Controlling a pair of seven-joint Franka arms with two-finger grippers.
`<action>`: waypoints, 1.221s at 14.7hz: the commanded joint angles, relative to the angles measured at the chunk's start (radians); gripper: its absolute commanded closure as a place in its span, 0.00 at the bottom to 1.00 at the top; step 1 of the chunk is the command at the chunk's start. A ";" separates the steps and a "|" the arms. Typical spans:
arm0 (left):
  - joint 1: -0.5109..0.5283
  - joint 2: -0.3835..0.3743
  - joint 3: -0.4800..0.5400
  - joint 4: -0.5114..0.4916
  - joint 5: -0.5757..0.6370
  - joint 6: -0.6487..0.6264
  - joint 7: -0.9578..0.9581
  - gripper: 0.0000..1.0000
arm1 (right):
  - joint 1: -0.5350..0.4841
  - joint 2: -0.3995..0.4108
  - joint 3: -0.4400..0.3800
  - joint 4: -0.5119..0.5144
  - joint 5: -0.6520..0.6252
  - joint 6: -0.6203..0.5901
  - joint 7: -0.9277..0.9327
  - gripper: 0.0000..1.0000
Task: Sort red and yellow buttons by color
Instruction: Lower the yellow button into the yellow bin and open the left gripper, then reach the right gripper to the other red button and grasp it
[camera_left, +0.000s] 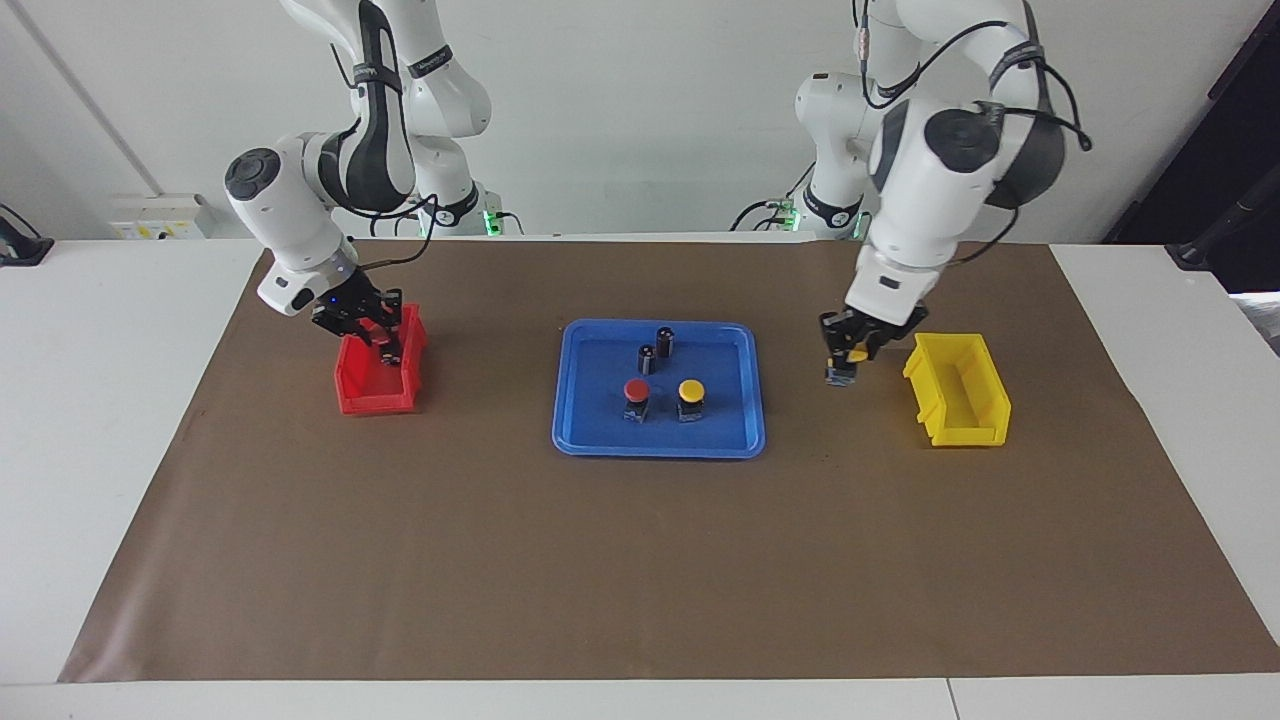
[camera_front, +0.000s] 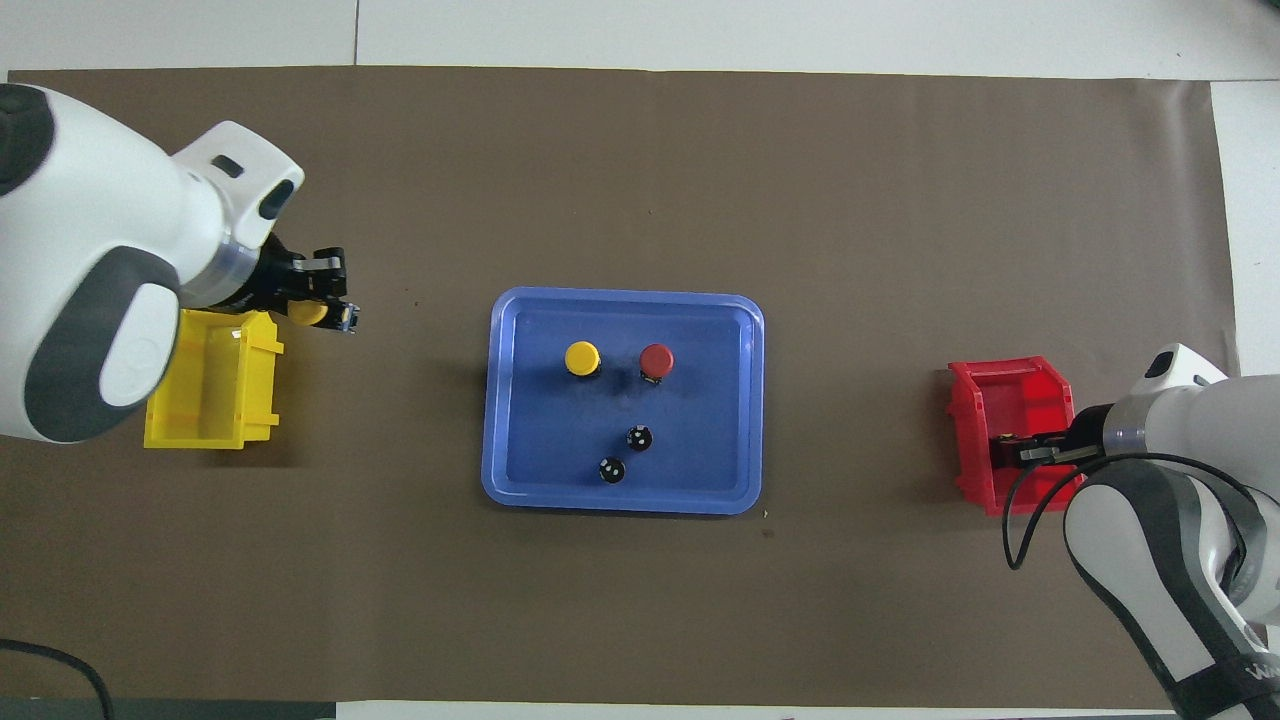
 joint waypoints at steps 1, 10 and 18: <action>0.137 -0.012 -0.010 -0.026 0.010 0.010 0.142 0.98 | 0.000 -0.005 0.005 -0.018 0.004 0.021 0.027 0.91; 0.290 -0.096 -0.011 -0.283 0.057 0.170 0.272 0.98 | 0.000 -0.002 0.007 -0.003 -0.080 0.011 0.032 0.39; 0.259 -0.127 -0.014 -0.414 0.057 0.237 0.260 0.99 | 0.072 0.088 0.023 0.359 -0.071 -0.291 0.164 0.37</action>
